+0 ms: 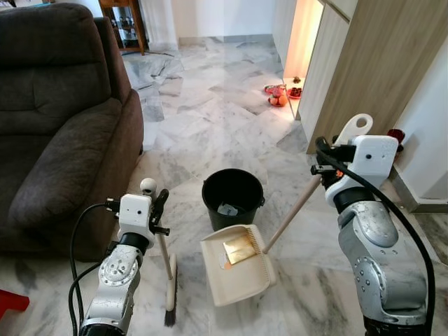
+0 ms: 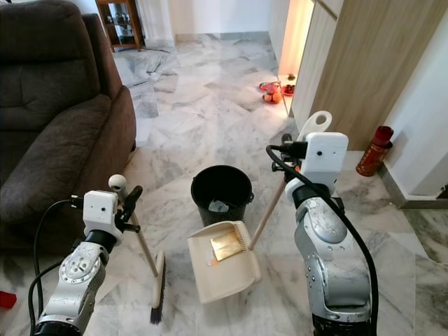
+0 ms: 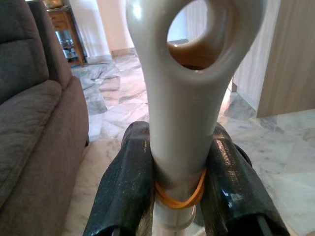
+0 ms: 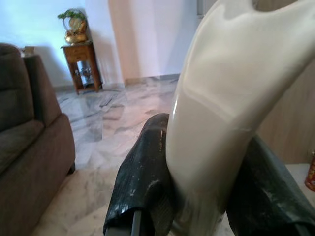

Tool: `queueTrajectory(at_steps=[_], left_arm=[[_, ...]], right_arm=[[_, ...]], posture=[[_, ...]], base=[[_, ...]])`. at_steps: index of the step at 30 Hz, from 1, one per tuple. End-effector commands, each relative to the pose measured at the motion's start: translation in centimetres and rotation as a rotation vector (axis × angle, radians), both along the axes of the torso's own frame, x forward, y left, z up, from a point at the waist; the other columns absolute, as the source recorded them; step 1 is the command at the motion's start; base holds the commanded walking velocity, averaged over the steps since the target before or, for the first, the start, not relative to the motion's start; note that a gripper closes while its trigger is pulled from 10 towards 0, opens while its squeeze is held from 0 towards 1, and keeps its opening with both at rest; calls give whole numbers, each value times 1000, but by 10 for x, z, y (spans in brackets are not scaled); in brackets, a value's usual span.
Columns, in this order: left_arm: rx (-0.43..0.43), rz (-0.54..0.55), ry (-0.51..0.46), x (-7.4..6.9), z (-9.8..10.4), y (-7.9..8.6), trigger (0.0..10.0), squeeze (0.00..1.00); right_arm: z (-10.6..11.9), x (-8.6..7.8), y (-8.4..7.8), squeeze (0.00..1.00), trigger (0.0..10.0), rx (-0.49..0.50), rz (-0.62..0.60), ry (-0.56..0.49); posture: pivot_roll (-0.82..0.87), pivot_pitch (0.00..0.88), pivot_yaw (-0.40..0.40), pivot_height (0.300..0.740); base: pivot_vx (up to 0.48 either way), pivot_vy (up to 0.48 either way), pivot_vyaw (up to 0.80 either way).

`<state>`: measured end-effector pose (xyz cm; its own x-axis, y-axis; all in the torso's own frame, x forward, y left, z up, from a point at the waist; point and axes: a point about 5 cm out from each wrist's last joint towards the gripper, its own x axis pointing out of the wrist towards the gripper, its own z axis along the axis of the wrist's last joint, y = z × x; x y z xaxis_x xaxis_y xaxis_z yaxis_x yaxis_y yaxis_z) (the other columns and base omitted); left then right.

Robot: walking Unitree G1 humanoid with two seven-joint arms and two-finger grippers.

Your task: Sweep floor

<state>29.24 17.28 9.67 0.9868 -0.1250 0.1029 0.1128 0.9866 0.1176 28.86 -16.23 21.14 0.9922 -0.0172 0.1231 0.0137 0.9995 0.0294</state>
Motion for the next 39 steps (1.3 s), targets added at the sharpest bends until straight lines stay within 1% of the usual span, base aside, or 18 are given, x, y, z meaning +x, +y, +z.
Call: queueTrajectory(at_steps=[1,4,6,12,14,16,19,23,25,28,34,39], left_arm=[[10,-3,-38,3,7,1,10000,0],[12,-4,-41,3,7,1,10000,0],[14,-3,-44,2,7,2,10000,0],[23,-11,-46,3,8,2,10000,0],[23,-14,-48,3,8,1,10000,0],[21,-13,-52,3,9,1,10000,0],[22,-14,-52,2,9,1,10000,0],[23,-15,-47,2,8,1,10000,0],[34,-20,-42,2,7,-1,10000,0],[39,-23,-46,2,7,-2,10000,0],[40,-19,-54,3,9,0,10000,0],[38,-19,-61,5,10,-1,10000,0]], right_arm=[[31,-5,4,0,10000,19,13,-153],[38,-5,5,0,10000,20,7,-180],[43,-5,5,0,10000,39,-9,-208],[50,-4,8,0,10000,27,-14,-250],[53,-3,5,0,10000,18,-43,-266],[57,-3,2,0,10000,37,-74,-296],[61,-2,1,0,10000,61,-88,-334],[60,-2,5,0,10000,84,-72,-346],[51,2,11,0,10000,94,-57,-321],[41,5,19,0,10000,134,-44,-291],[41,7,22,0,10000,160,-36,-301],[43,9,20,0,10000,166,-47,-322]], posture=[[65,61,39,740],[70,60,40,740],[70,59,42,740],[73,54,47,740],[76,52,46,740],[77,49,49,740],[77,43,50,740],[78,38,47,740],[85,28,45,740],[85,14,46,740],[81,0,49,740],[82,0,50,740]], base=[[0,0,0],[0,0,0],[0,0,0],[0,0,0],[0,0,0],[0,0,0],[0,0,0],[0,0,0],[0,0,0],[0,0,0],[0,0,0],[0,0,0]])
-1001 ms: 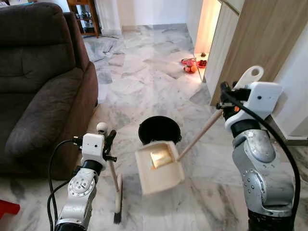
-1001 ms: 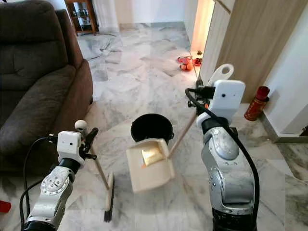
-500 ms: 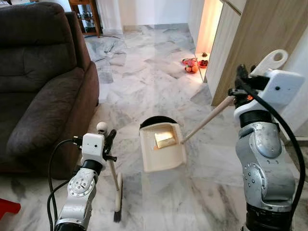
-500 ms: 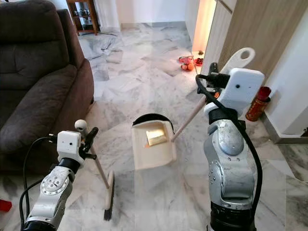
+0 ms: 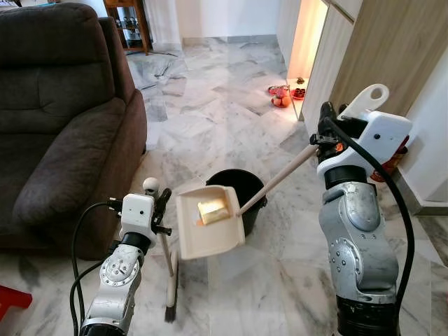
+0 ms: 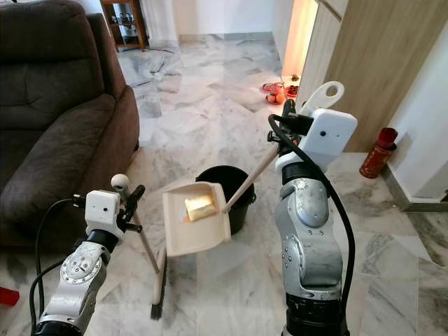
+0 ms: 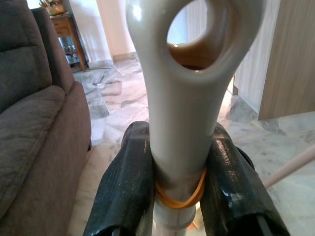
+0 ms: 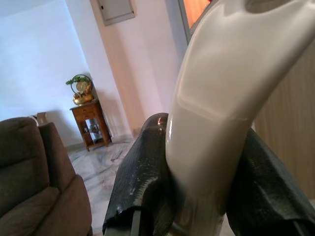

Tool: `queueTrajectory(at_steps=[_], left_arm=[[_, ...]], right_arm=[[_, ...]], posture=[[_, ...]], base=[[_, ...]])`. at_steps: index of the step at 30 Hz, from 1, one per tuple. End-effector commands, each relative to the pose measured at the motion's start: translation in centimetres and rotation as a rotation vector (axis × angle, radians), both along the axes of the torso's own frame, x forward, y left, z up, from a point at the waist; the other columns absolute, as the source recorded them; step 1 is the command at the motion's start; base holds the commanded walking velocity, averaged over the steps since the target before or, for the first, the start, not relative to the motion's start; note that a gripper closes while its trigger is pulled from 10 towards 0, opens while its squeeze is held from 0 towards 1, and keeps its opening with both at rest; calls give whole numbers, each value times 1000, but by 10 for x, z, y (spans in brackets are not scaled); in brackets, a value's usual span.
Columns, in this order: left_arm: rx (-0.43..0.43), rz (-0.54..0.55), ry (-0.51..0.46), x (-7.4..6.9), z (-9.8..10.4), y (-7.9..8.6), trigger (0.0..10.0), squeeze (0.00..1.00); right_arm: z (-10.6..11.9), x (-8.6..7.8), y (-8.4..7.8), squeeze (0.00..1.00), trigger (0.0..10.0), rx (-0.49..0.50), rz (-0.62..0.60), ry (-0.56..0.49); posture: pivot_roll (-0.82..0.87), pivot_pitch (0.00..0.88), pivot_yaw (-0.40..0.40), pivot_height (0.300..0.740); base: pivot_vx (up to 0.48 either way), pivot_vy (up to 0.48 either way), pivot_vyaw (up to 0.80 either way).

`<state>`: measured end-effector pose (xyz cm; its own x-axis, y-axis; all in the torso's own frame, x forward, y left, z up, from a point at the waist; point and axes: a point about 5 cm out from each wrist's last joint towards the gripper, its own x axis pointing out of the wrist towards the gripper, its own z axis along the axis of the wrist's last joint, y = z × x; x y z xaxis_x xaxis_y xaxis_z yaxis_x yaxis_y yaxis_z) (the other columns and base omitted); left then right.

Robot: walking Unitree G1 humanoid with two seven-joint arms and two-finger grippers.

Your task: Sweep floor

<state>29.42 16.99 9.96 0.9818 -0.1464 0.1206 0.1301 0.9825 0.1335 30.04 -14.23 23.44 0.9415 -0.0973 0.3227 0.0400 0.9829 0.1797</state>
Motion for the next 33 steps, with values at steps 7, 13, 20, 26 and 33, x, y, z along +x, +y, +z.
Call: queueTrajectory(at_steps=[7,13,20,26,33], left_arm=[[21,2,-48,4,9,1,10000,0],[19,8,-47,3,9,1,10000,0],[17,16,-53,4,10,2,10000,0],[16,21,-59,4,11,3,10000,0],[17,23,-59,3,11,3,10000,0]], right_arm=[[21,-2,0,0,10000,24,-7,-118],[20,-2,2,0,10000,26,-5,-119],[22,-1,3,0,10000,25,-1,-128],[22,-1,4,0,10000,23,3,-130],[22,-1,5,0,10000,23,10,-128]], posture=[[88,18,49,740],[95,33,48,740],[99,38,46,740],[101,43,45,740],[98,47,45,740]], base=[[0,0,0],[0,0,0],[0,0,0],[41,0,0],[270,0,0]])
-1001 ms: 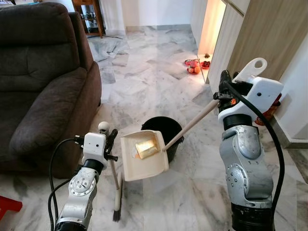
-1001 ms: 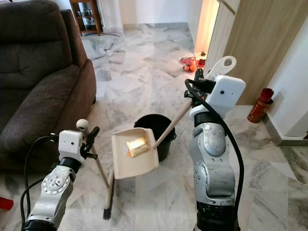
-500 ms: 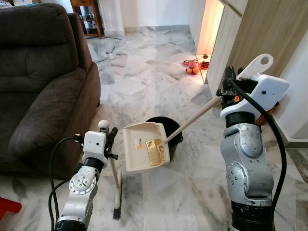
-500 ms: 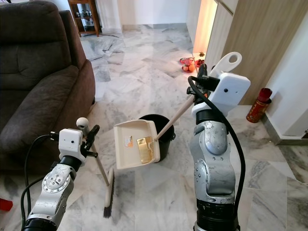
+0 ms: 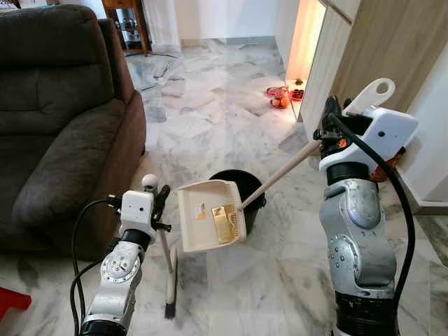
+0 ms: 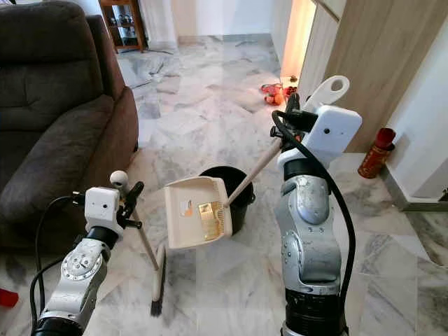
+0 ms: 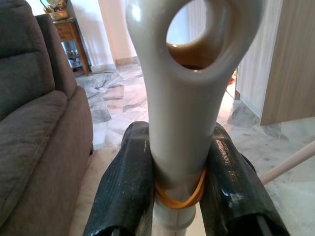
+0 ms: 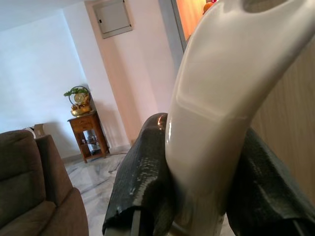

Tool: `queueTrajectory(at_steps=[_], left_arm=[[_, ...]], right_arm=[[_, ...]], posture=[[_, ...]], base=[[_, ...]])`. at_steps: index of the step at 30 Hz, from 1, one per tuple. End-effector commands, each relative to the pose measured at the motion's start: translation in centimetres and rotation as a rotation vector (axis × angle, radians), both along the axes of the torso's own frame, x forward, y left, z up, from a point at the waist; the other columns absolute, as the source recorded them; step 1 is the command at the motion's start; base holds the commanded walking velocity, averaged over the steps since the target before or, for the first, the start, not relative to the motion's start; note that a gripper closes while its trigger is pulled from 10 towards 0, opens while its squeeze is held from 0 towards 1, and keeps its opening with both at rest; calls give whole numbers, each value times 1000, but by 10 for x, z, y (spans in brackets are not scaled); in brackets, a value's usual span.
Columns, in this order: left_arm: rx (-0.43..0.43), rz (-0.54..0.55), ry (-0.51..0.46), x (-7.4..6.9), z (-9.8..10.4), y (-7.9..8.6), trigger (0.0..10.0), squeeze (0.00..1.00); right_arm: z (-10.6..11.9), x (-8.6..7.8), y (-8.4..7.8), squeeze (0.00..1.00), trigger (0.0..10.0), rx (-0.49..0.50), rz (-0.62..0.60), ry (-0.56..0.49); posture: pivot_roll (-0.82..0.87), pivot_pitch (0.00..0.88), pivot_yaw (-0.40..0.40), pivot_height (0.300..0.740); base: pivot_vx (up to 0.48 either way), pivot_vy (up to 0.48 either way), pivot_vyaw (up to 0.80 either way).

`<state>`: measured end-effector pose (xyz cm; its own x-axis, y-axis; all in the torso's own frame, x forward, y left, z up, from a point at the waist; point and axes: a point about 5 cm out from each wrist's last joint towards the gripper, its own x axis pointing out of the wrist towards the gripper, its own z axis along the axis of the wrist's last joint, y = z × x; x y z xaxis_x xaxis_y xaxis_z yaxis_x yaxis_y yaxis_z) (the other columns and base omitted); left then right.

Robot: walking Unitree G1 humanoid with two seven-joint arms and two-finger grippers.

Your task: Sweep floor

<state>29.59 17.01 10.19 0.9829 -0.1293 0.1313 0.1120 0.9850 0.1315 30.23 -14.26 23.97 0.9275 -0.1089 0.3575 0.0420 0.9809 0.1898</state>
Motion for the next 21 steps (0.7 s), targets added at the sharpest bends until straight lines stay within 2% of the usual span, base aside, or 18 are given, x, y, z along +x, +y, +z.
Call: queueTrajectory(at_steps=[1,21], left_arm=[[20,6,-48,1,8,2,10000,0],[20,9,-57,2,10,3,10000,0]], right_arm=[[16,-3,5,0,10000,14,20,-89],[19,-2,5,0,10000,16,21,-102]], posture=[[98,47,45,740],[98,49,45,740]], base=[[270,0,0],[280,0,0]])
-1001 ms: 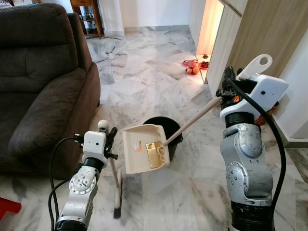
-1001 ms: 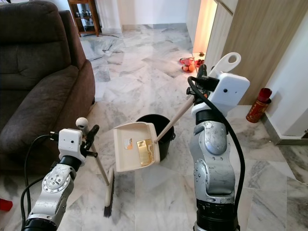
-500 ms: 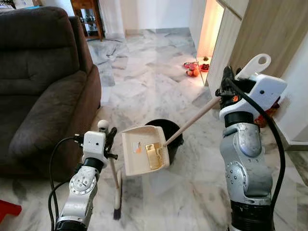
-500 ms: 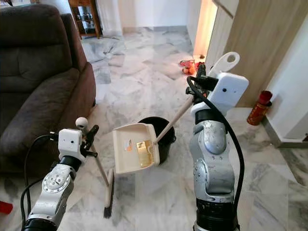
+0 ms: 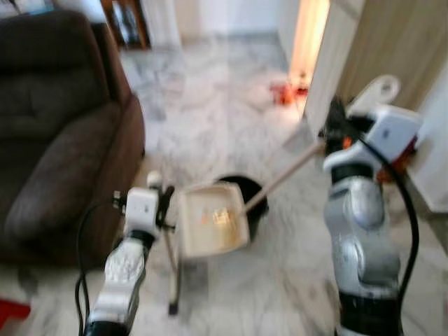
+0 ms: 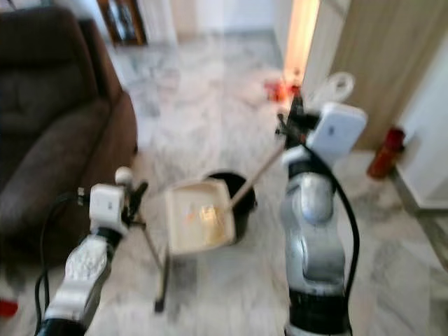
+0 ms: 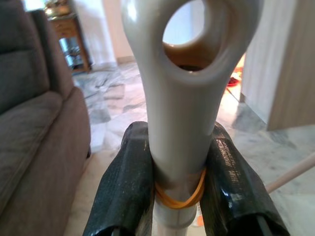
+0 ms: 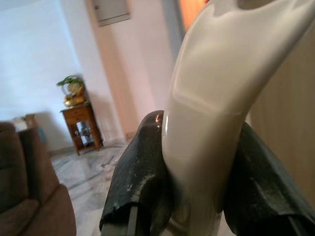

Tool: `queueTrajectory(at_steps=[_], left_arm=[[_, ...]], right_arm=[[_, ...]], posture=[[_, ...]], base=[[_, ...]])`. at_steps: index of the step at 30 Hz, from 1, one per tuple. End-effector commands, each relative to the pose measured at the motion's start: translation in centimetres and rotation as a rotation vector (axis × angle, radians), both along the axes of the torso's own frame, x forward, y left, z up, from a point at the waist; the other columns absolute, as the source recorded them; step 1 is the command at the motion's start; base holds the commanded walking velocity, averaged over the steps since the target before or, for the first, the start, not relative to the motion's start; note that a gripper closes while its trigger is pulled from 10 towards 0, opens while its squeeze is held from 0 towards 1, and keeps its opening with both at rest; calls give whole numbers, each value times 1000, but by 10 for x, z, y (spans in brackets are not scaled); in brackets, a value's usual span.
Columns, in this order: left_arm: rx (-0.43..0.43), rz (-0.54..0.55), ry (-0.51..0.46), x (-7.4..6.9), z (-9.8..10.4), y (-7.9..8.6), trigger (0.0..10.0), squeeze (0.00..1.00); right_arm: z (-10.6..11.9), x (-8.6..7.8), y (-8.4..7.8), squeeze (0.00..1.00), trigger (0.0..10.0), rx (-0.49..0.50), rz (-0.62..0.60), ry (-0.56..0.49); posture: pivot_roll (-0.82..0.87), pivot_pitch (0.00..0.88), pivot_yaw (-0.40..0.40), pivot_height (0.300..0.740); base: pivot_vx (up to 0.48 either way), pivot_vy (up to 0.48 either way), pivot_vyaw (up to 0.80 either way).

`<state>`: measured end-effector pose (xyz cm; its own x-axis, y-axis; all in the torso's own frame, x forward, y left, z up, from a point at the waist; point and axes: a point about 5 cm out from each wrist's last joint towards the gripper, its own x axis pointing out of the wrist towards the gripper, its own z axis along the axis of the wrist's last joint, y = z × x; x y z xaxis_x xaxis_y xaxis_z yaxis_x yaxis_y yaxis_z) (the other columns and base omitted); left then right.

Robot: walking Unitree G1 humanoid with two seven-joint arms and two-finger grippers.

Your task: Sweep floor

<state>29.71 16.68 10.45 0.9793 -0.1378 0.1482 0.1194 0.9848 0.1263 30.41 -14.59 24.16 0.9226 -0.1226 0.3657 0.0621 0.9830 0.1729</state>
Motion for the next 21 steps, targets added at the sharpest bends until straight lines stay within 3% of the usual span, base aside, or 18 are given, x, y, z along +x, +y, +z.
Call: queueTrajectory(at_steps=[1,9,15,21], left_arm=[[27,18,-41,1,8,6,10000,0],[26,14,-47,1,8,5,10000,0],[28,18,-53,3,10,6,10000,0],[28,18,-57,3,11,6,10000,0]], right_arm=[[18,-4,9,0,10000,33,44,-96],[20,-5,11,0,10000,20,53,-114],[21,-4,13,0,10000,21,67,-126],[22,-4,14,0,10000,29,75,-131]], posture=[[98,49,45,740],[96,40,46,740],[100,37,44,740],[101,33,45,740]], base=[[390,0,0],[280,0,0],[279,0,452],[281,0,0]])
